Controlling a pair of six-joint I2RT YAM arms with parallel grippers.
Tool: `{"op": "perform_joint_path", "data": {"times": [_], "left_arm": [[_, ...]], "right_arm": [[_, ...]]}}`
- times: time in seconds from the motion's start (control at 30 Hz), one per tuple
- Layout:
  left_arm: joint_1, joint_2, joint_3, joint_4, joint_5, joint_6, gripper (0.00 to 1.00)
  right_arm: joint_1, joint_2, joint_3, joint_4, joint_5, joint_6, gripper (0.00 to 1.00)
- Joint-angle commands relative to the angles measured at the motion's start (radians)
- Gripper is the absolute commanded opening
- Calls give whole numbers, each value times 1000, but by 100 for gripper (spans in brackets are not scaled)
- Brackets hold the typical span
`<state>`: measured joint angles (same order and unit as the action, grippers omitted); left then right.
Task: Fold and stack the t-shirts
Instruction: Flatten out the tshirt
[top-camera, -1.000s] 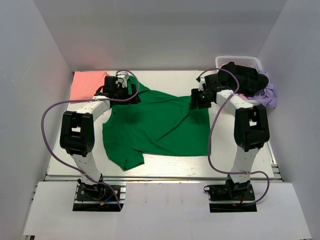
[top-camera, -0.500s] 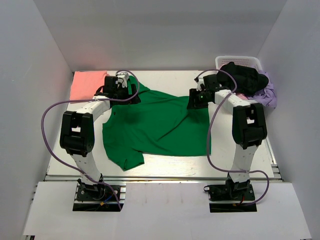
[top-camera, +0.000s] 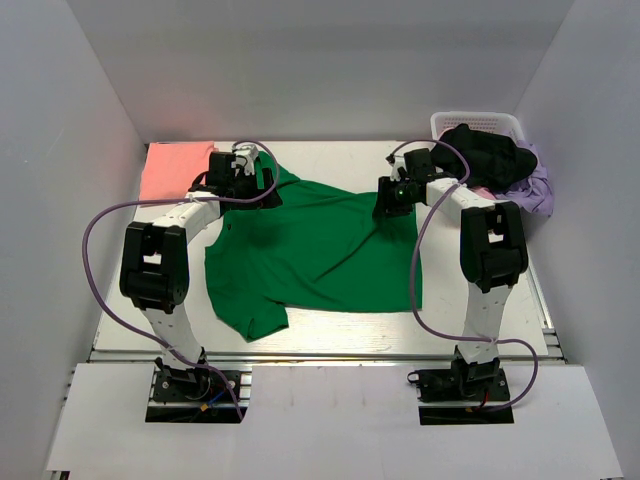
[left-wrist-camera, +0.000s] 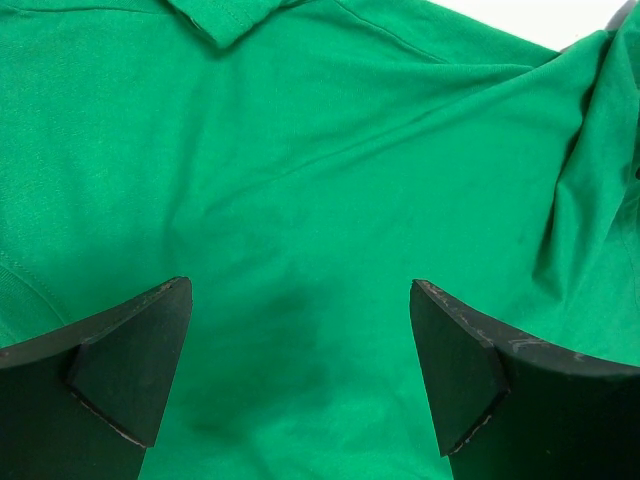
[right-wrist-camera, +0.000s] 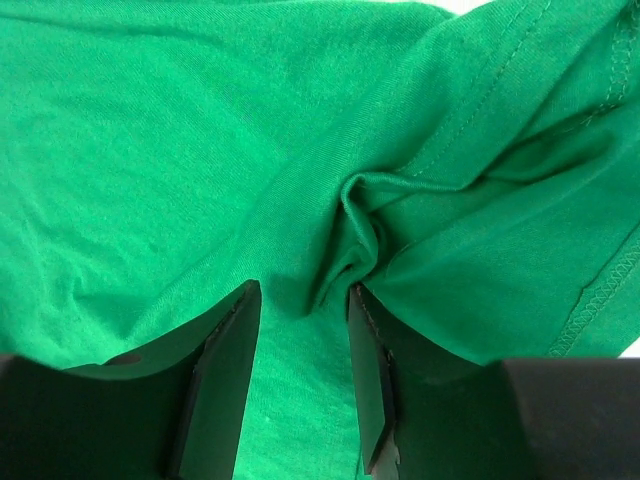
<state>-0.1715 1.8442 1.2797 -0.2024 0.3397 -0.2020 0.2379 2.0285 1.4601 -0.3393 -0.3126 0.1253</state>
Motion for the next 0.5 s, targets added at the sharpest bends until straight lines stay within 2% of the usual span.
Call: {"op": "perform_joint_path", "data": {"times": [0.0,0.13,0.2,0.33,0.47], "left_arm": [[6,-8,4,8,25,10,100],[6,-8,4,8,25,10,100],[6,-8,4,8,25,10,100],[6,-8,4,8,25,10,100],[6,-8,4,8,25,10,100]], "right_arm": [[1,-10,43,25,-22,5,46],[5,-11,42,11,-23,17,36],[5,-17,31,17,-25,19,21],[3,-16,31,13,-8,27,1],[3,-33,32,14,26,36,0]]}}
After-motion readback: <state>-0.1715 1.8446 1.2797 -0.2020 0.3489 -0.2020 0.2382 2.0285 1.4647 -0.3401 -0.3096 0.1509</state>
